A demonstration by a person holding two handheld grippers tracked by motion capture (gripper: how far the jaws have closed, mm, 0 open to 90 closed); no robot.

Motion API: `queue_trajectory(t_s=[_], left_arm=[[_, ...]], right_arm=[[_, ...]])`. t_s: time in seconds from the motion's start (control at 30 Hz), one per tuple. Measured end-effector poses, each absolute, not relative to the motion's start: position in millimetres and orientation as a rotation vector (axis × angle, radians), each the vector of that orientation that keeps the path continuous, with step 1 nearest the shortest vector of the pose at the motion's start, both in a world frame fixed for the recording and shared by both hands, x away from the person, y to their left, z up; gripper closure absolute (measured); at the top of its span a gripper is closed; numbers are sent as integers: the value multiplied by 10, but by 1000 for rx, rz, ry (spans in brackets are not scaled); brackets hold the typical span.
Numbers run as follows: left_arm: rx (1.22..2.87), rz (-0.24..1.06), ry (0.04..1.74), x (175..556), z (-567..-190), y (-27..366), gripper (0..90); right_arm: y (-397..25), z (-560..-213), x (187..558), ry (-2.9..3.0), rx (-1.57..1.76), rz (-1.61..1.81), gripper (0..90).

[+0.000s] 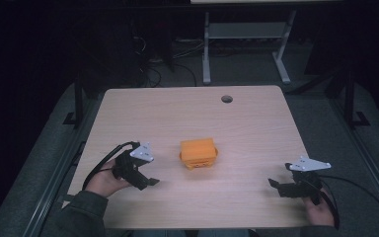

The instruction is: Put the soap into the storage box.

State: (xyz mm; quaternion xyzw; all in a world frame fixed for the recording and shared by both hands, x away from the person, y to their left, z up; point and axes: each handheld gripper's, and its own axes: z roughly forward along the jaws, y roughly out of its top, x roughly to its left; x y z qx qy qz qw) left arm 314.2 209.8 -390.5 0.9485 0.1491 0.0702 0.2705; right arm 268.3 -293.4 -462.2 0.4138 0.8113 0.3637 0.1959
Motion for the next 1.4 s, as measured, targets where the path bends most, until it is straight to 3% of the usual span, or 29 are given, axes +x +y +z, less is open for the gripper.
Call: queue_trajectory(t_s=[1.4], left_arm=[[2543,195,487,2941,-4190,2444,218]], right_arm=[[-2949,-4647,2671,2271,1184,1008,139]])
